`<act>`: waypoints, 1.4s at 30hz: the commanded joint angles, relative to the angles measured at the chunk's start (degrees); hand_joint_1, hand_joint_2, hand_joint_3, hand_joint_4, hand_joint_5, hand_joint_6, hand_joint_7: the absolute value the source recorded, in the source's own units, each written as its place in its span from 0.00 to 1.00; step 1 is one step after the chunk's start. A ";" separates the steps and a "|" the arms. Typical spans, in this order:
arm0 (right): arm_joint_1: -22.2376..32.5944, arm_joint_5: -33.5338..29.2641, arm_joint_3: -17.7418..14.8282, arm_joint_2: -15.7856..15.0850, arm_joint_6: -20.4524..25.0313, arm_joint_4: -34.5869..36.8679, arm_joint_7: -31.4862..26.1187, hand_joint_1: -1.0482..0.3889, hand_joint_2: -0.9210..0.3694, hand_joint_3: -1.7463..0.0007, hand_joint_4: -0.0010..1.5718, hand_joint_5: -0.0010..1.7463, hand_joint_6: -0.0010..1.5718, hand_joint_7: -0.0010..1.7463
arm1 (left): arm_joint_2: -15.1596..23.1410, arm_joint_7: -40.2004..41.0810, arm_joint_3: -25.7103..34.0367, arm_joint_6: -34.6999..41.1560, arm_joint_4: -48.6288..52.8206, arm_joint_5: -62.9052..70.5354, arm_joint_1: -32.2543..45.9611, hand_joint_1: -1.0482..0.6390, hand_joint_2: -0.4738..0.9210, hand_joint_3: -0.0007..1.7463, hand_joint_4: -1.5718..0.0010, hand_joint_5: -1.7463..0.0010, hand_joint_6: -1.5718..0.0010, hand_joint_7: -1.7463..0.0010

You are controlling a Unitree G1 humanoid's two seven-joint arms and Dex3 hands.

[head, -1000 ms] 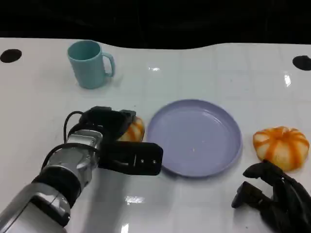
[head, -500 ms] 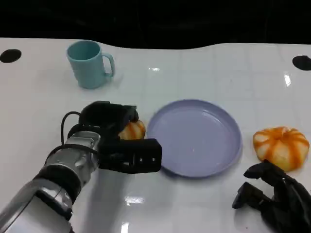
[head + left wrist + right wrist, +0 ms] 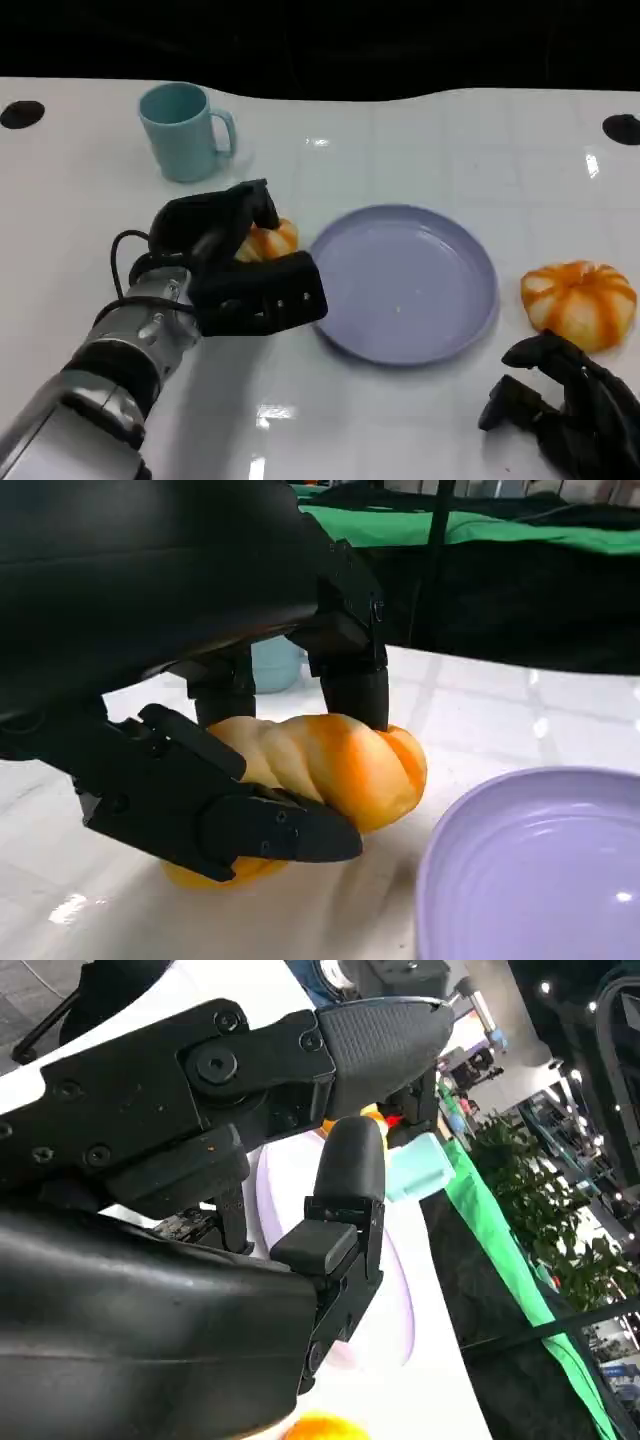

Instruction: Grasp the bread from the table and place it into the plate.

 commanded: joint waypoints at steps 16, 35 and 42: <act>-0.62 0.87 -0.81 -1.32 0.40 1.51 0.78 0.37 0.00 0.88 0.43 0.84 0.38 0.66 | -2.69 0.39 2.86 -10.09 -9.56 -4.05 -3.23 0.56 0.69 0.68 0.44 0.00 0.58 0.00; -0.59 0.88 -0.91 -0.89 -0.48 1.91 1.04 0.36 0.00 0.89 0.44 0.84 0.39 0.66 | -6.02 -10.40 -5.47 -17.14 -7.78 1.61 -6.43 0.52 0.73 0.66 0.41 0.00 0.53 0.00; -0.62 1.05 -0.78 -1.00 0.14 1.68 1.13 0.36 0.00 0.88 0.43 0.86 0.39 0.67 | -6.20 -18.00 -5.91 -14.69 -6.51 0.83 -8.00 0.48 0.94 0.24 0.58 0.03 0.51 0.54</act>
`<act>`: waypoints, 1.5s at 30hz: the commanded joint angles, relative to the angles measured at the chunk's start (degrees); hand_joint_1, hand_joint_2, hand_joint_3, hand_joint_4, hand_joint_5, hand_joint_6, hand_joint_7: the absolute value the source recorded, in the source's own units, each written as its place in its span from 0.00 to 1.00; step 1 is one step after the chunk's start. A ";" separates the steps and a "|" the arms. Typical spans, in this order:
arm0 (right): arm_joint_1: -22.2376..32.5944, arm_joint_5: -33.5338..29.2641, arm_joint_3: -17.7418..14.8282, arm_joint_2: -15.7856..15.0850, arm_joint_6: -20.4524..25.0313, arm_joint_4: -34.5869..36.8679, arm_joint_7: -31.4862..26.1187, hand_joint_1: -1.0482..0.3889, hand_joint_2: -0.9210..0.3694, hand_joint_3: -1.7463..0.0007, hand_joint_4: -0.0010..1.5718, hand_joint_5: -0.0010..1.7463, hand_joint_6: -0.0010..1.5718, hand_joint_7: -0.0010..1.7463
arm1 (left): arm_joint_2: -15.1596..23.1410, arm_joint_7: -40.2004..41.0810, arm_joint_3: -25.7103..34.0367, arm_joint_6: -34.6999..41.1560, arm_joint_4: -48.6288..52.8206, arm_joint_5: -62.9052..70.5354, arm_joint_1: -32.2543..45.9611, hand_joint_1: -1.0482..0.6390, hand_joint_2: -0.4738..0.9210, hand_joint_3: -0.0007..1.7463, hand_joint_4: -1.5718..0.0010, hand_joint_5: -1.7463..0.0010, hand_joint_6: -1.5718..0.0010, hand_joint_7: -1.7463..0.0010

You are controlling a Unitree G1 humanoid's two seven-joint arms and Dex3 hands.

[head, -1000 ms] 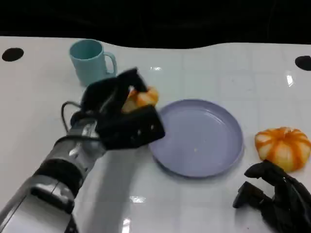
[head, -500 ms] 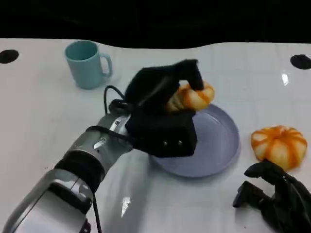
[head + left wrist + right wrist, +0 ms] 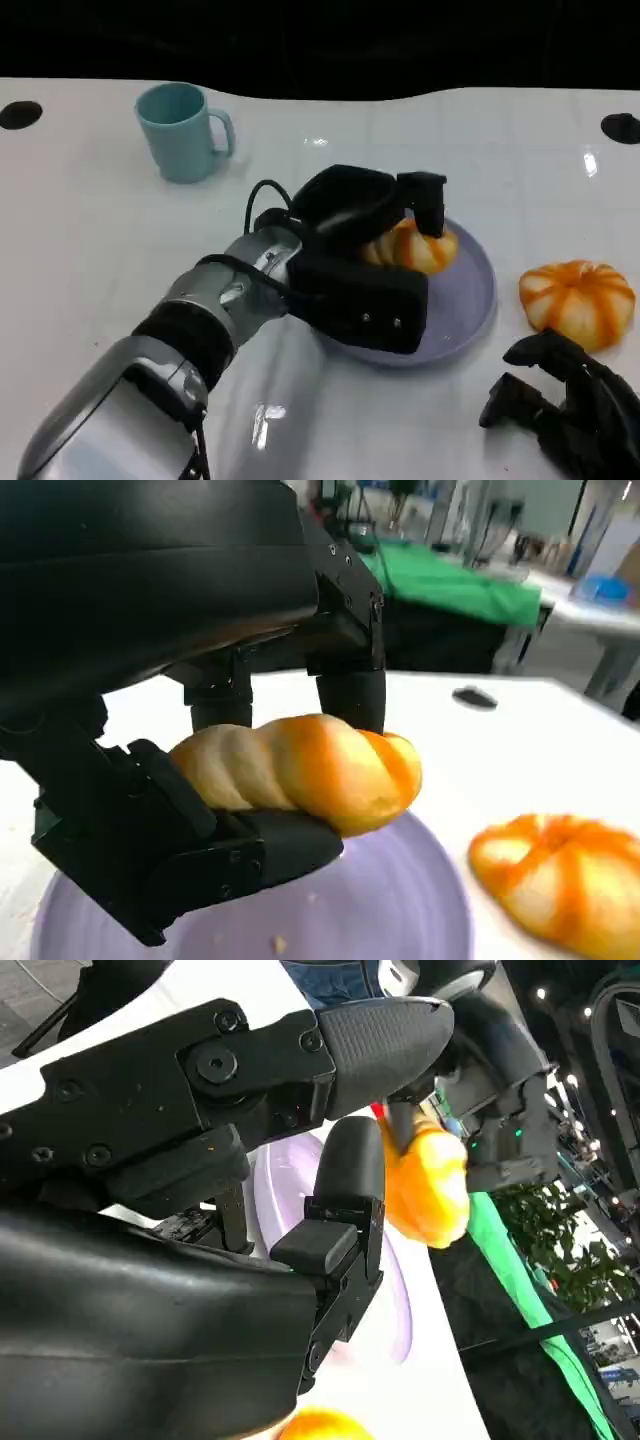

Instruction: Grasp the bread from the table and place it into the plate.

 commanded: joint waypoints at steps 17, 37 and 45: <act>0.66 0.94 -0.33 -1.08 1.04 -0.52 -0.15 0.36 0.00 0.88 0.44 0.85 0.39 0.66 | 3.08 -24.99 0.76 6.54 -1.44 -2.79 -4.13 0.00 1.00 0.46 1.00 0.95 0.94 1.00; 0.91 0.42 -0.24 -0.97 0.15 -1.04 -1.17 0.36 0.00 0.88 0.44 0.84 0.40 0.65 | 5.14 -49.77 25.97 9.67 -21.17 -43.97 17.21 0.11 1.00 0.33 0.92 0.89 0.91 0.98; 1.22 0.32 0.17 -1.03 0.73 -1.96 -1.87 0.36 0.00 0.89 0.44 0.84 0.40 0.65 | 1.61 -52.78 38.15 33.13 -40.09 -69.92 31.52 0.23 1.00 0.24 0.55 0.70 0.63 0.89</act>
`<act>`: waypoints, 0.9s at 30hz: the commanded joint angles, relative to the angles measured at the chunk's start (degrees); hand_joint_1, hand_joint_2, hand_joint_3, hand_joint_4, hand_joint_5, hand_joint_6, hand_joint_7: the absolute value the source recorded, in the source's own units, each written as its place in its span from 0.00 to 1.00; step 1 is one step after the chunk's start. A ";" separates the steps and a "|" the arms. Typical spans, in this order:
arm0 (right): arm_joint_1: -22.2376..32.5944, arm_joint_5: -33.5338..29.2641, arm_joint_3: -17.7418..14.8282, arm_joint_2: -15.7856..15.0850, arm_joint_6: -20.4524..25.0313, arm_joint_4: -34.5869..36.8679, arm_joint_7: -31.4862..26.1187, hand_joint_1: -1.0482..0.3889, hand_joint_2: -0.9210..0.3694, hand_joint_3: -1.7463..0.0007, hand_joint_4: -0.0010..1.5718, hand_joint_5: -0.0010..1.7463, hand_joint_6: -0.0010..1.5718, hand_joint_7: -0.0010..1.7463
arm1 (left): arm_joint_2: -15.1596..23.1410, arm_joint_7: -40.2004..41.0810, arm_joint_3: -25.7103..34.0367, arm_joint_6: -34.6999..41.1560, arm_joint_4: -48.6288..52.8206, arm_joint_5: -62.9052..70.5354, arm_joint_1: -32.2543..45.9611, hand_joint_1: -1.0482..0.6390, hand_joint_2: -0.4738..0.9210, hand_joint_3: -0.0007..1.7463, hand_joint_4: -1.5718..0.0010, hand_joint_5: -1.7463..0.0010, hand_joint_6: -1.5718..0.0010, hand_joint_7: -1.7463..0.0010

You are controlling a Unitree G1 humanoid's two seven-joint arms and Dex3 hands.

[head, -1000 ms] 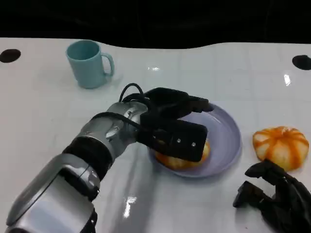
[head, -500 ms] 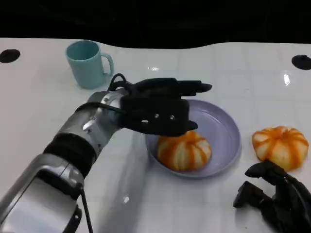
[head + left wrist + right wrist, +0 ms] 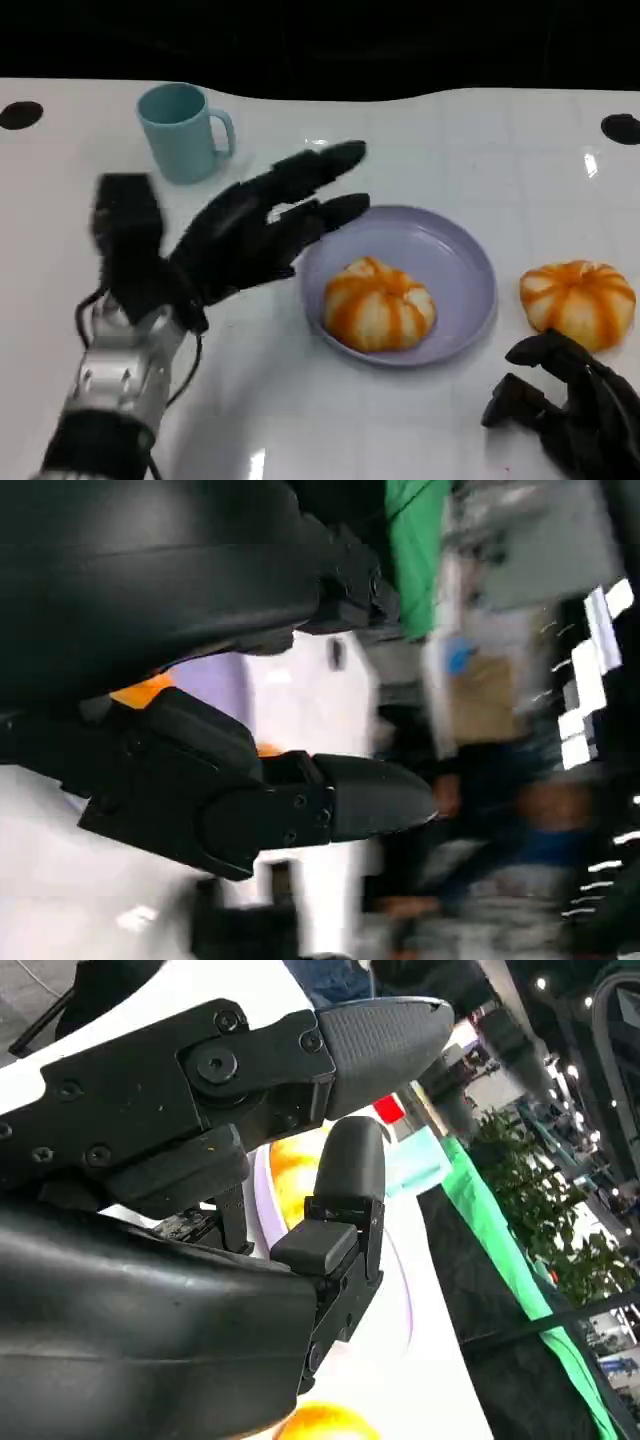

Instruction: Grasp the bread from the table and place it into the plate.

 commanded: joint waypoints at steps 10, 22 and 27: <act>0.98 0.35 -0.30 -0.67 0.11 -1.33 0.17 0.37 0.00 0.88 0.43 0.84 0.39 0.65 | -2.28 5.85 9.44 26.95 -22.96 -20.07 18.63 0.27 1.00 0.22 0.53 0.07 0.57 0.30; 1.60 0.03 -0.14 -0.71 0.39 -2.59 -0.42 0.37 0.00 0.87 0.43 0.85 0.39 0.65 | -7.13 13.49 7.42 29.58 -34.98 -21.31 33.54 0.28 1.00 0.23 0.44 0.00 0.57 0.01; 1.84 0.12 -0.22 -0.53 0.33 -2.94 -0.58 0.37 0.00 0.87 0.43 0.86 0.39 0.65 | -7.91 14.67 6.42 27.61 -36.00 -19.70 36.28 0.29 1.00 0.23 0.45 0.00 0.59 0.00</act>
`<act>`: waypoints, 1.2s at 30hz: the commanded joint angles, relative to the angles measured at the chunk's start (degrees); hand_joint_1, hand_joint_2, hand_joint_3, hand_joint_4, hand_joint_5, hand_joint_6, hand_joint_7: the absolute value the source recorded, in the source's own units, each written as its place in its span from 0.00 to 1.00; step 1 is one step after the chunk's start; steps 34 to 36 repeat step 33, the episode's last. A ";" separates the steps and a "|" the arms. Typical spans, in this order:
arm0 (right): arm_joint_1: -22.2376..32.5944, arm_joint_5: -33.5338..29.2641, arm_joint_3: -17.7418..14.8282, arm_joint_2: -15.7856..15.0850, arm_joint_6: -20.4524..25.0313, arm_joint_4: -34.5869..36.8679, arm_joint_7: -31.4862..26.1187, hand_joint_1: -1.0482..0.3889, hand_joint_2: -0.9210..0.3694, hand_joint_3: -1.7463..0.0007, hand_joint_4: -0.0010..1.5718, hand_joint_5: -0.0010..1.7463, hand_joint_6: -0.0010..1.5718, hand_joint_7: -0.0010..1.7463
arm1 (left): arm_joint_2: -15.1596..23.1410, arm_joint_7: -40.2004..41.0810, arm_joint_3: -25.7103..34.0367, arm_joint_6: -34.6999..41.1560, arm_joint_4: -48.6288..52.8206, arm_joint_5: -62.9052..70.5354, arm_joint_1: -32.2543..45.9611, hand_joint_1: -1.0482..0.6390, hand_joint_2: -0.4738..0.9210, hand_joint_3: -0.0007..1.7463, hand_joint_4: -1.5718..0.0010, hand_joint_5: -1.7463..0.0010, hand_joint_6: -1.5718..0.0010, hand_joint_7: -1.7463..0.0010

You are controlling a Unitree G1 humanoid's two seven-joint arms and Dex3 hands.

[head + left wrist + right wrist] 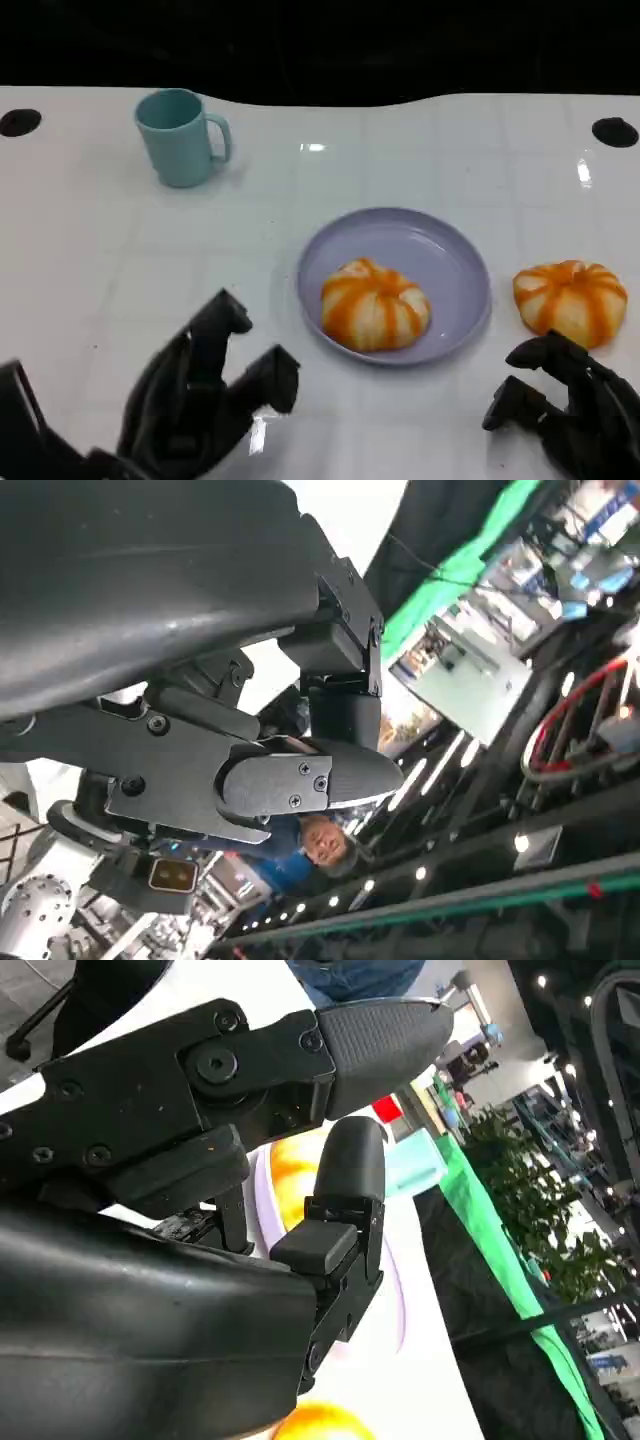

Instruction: Grasp the bread from the table and place it into the plate.

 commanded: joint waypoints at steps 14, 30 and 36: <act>0.24 1.20 -0.65 -1.03 0.85 -0.06 0.97 0.37 0.00 0.88 0.44 0.83 0.40 0.63 | 1.88 -2.00 -0.43 -6.29 4.32 3.16 -0.46 0.29 1.00 0.20 0.46 0.00 0.60 0.00; 0.50 0.25 -0.55 -0.66 0.22 -0.67 -0.30 0.37 0.00 0.87 0.43 0.85 0.39 0.67 | 3.18 -4.43 -0.55 -8.56 7.49 4.46 -1.29 0.29 1.00 0.17 0.48 0.00 0.63 0.01; 0.46 0.14 -0.50 -0.73 0.22 -0.64 -0.38 0.36 0.00 0.88 0.44 0.85 0.40 0.67 | 3.58 -4.56 -0.73 -8.33 7.62 4.52 -1.39 0.28 1.00 0.17 0.48 0.00 0.63 0.01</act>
